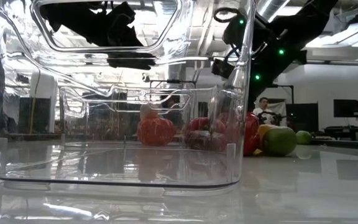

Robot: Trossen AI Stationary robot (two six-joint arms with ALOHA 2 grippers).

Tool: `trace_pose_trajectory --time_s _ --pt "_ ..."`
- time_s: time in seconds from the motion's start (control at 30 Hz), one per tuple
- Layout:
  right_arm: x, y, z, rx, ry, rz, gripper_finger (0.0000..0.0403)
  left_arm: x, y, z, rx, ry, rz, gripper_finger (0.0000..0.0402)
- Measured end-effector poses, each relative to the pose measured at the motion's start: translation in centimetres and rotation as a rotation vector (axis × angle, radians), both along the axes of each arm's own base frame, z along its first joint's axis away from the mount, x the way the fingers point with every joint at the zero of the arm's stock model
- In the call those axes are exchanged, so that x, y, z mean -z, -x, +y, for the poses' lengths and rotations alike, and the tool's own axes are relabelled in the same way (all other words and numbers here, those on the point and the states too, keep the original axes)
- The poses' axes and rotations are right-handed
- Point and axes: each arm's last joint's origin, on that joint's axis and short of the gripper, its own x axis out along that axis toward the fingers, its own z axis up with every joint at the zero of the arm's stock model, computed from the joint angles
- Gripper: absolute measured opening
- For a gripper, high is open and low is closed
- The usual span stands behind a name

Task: Sort produce into baskets
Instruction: Put the top red bell pepper into the top transparent bin

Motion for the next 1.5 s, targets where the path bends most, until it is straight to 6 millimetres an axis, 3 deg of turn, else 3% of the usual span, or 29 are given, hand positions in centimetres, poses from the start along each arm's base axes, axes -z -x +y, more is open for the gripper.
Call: trace_pose_trajectory --time_s 0.3,1.27,1.5 --pt "0.5 -0.3 -0.1 0.017 0.016 -0.002 0.0146 0.0 0.0 0.0 0.0 0.0 -0.001 0.028" --pt "0.7 0.0 -1.4 0.081 -0.003 0.012 0.0019 0.0 0.0 0.0 0.0 0.0 -0.002 0.028" --pt "0.7 0.1 -1.4 0.08 0.002 0.019 0.0018 0.0 0.0 0.0 0.0 -0.001 -0.001 0.028"
